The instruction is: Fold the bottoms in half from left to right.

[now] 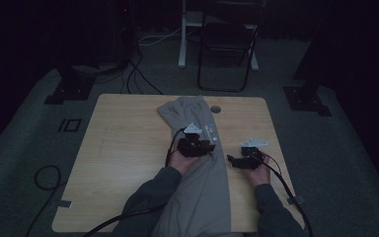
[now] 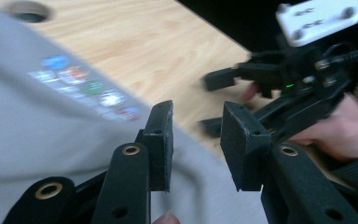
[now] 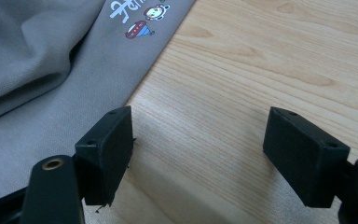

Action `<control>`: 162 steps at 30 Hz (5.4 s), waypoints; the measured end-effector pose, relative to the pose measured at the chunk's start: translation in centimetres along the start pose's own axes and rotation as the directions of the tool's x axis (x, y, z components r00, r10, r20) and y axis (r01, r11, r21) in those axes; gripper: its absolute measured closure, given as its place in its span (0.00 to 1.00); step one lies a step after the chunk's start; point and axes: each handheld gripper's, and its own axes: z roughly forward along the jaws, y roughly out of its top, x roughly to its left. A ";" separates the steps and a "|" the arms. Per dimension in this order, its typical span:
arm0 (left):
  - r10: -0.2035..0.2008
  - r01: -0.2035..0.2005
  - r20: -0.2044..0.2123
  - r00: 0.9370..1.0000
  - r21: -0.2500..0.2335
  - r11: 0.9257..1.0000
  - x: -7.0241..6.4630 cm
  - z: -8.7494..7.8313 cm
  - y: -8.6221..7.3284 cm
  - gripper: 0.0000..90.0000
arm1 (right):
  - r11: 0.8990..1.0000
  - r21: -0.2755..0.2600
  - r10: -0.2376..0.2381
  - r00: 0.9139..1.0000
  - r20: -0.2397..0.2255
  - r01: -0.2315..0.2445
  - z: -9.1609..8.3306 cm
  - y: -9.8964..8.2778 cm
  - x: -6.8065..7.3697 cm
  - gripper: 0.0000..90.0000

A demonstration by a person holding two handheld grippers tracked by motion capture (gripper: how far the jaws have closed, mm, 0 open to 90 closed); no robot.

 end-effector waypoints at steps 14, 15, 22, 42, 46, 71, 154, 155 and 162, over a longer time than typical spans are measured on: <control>0.149 -0.109 -0.182 0.972 0.213 0.971 1.5 1.4 -4.8 0.93 | 1.000 -0.001 -0.001 1.000 0.004 0.001 0.1 0.0 0.2 0.26; 0.151 -0.110 -0.189 0.970 0.210 0.971 1.7 1.3 -4.9 0.93 | 1.000 -0.002 -0.003 1.000 0.005 0.003 0.1 0.0 0.2 0.26; 0.100 -0.063 -0.223 0.970 0.167 0.984 4.3 -1.3 -6.2 0.93 | 1.000 -0.001 -0.003 1.000 0.005 0.003 0.1 0.1 0.6 0.26; 0.007 0.024 -0.334 0.942 0.089 0.996 6.3 -10.9 -11.9 0.71 | 0.996 -0.073 -0.069 0.969 -0.239 0.053 0.7 3.1 8.8 0.80; 0.012 0.021 -0.333 0.943 0.094 0.995 5.8 -10.6 -12.5 0.71 | 0.996 -0.052 -0.082 0.968 -0.238 0.072 1.8 3.5 10.0 0.76; -0.005 0.027 -0.314 0.950 0.065 0.997 4.9 -9.8 -12.6 0.69 | 0.998 -0.013 -0.064 0.965 -0.254 0.063 2.7 5.2 10.2 0.74; 0.077 -0.043 -0.411 0.908 0.093 0.995 7.9 -4.9 -8.0 0.88 | 0.974 -0.024 -0.221 0.925 -0.311 0.225 2.8 4.1 17.4 0.62; 0.077 -0.042 -0.413 0.907 0.093 0.995 8.0 -4.8 -8.0 0.88 | 0.969 -0.020 -0.242 0.927 -0.287 0.247 3.3 3.9 17.7 0.74; 0.079 -0.043 -0.418 0.905 0.095 0.995 8.0 -4.8 -8.0 0.89 | 0.967 -0.015 -0.247 0.929 -0.275 0.253 2.8 4.1 17.4 1.00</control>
